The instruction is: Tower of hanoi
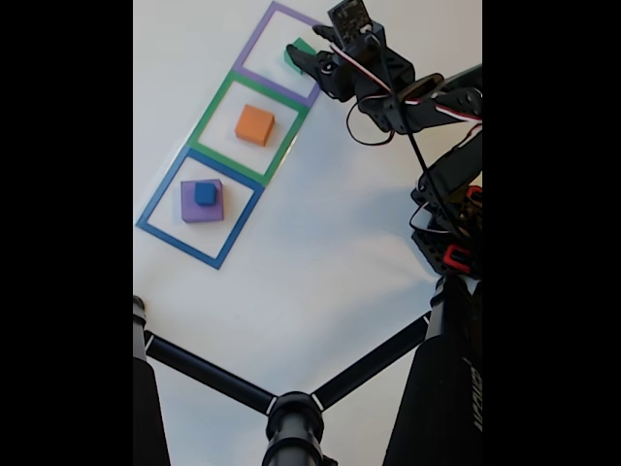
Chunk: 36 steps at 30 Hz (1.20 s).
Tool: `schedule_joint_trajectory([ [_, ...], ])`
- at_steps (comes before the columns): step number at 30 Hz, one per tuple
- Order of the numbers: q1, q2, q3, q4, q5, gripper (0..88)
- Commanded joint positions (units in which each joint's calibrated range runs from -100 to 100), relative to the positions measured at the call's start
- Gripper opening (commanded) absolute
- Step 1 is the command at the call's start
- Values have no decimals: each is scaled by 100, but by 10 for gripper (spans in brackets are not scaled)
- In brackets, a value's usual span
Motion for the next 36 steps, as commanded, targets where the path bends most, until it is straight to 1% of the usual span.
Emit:
schedule_joint_trajectory([
  [1,-207,-2284,-81,2323,0,44],
  [5,-494,-3616,-417,4226,0,9],
  [8,-715,-4351,-781,5570,0,4],
  [11,-926,-4706,-1699,7262,0,4],
  [13,-1156,-4819,-2244,7991,0,4],
  [24,-2652,-5400,-3581,9862,0,4],
  [36,-3984,-5554,-3908,10210,0,4],
])
